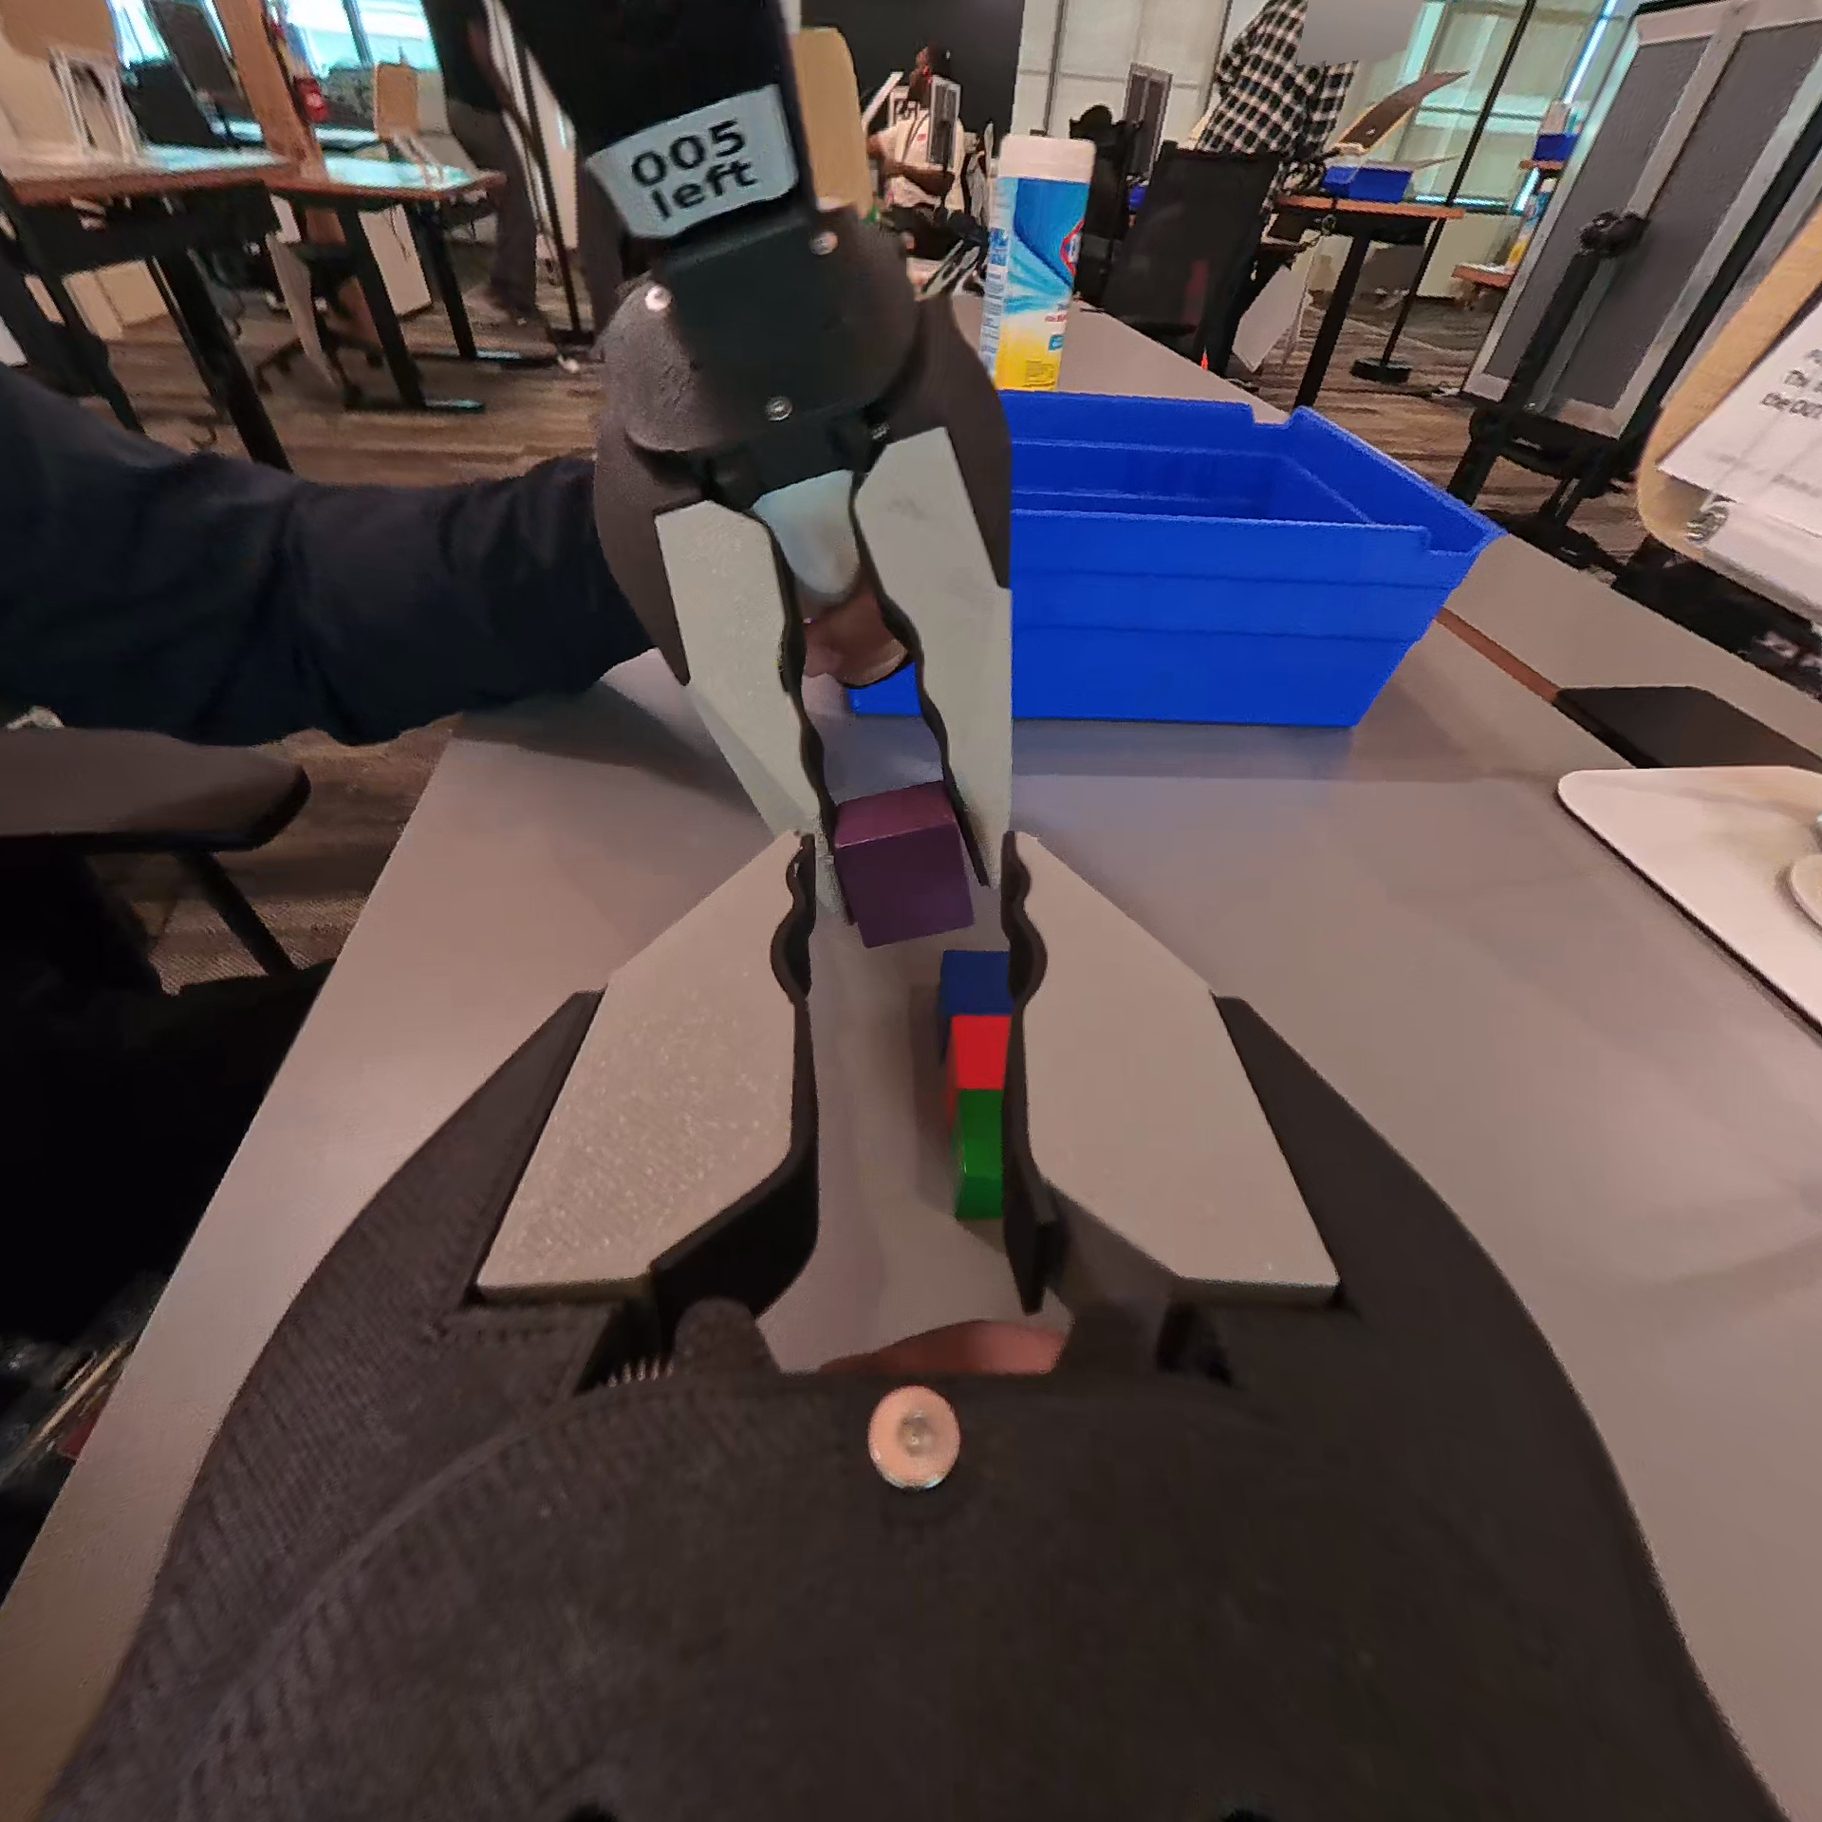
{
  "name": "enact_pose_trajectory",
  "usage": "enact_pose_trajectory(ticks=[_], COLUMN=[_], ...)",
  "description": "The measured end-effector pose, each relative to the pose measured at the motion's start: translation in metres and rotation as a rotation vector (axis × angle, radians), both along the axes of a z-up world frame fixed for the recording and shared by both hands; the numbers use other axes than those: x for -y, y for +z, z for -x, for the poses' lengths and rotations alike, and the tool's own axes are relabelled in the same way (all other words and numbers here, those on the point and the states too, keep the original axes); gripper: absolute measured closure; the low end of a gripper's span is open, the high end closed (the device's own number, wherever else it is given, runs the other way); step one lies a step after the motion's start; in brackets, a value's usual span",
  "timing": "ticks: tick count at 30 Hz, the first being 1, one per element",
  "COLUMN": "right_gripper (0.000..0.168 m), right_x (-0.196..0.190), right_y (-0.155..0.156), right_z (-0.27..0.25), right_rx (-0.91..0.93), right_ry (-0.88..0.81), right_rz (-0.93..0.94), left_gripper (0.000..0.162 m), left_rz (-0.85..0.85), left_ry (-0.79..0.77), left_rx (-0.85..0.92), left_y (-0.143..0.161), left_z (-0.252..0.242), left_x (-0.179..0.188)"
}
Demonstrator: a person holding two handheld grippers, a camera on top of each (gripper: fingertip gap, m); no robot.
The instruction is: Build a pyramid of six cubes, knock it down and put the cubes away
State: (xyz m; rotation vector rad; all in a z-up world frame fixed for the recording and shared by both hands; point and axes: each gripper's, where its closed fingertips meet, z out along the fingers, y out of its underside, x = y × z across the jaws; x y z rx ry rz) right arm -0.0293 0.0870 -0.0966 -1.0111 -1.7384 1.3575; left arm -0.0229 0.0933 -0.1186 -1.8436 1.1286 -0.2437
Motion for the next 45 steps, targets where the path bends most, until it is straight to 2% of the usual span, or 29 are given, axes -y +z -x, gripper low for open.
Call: enact_pose_trajectory(ticks=[10, 15, 29, 38, 45], right_gripper=[0.137, 0.144, 0.145, 0.145, 0.145], right_x=[0.005, 0.007, 0.006, -0.004, -0.027], right_y=[-0.009, -0.015, -0.015, -0.007, -0.015], right_z=[0.002, 0.003, 0.003, 0.003, 0.006], right_rx=[0.035, 0.058, 0.063, 0.036, 0.081], right_ry=[0.013, 0.019, 0.016, -0.01, -0.088], right_rz=[-0.01, -0.024, -0.02, 0.037, 0.081], left_gripper=[0.135, 0.135, 0.135, 0.115, 0.109], left_rz=[0.078, 0.085, 0.11, 0.129, 0.14], left_ry=[-0.019, -0.008, -0.013, 0.038, 0.182], left_rx=[0.027, 0.006, 0.039, -0.028, 0.049], left_y=[-0.006, -0.012, -0.014, -0.027, -0.015], left_z=[-0.005, -0.003, -0.004, 0.003, 0.028], left_x=[0.005, 0.003, 0.003, -0.003, -0.018])
